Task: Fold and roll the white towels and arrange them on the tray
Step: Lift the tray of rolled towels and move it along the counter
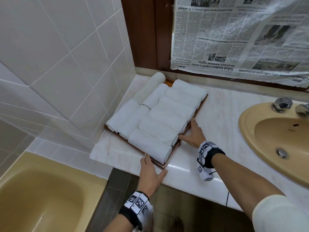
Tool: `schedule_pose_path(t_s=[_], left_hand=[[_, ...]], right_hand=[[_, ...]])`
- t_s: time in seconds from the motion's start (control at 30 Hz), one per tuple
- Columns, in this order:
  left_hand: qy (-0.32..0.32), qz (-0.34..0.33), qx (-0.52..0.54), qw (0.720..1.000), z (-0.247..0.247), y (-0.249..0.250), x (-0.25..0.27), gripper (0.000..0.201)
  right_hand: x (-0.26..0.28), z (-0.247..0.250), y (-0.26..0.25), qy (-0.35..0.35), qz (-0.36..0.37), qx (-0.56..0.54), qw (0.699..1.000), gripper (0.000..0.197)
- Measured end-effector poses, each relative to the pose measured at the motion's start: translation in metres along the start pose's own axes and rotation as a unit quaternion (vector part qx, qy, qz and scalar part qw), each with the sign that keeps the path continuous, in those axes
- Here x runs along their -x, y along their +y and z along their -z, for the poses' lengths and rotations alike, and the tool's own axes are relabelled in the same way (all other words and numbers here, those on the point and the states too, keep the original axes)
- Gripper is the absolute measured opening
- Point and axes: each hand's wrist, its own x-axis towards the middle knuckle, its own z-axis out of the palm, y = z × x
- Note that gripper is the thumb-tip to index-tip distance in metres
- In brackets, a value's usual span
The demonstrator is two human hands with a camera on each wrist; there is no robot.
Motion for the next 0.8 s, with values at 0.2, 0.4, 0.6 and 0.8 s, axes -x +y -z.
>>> schedule_pose_path(t_s=[0.2,0.4,0.6,0.8], left_hand=[[0.027,0.025,0.016,0.999,0.023,-0.006,-0.020,0.094],[0.054,0.044,-0.035,0.997,0.048,-0.011,-0.044,0.115],[0.067,0.035,-0.049,0.996,0.037,-0.015,-0.042,0.111],[0.082,0.052,-0.054,0.994,0.029,-0.003,-0.052,0.114]], right_hand=[[0.003,0.018,-0.004,-0.038,-0.010,-0.045,0.998,0.116],[0.067,-0.035,-0.004,-0.090,0.056,0.046,0.993,0.145],[0.075,-0.043,-0.014,-0.086,0.044,0.071,0.993,0.154],[0.046,-0.020,-0.018,-0.124,0.074,0.087,0.986,0.152]])
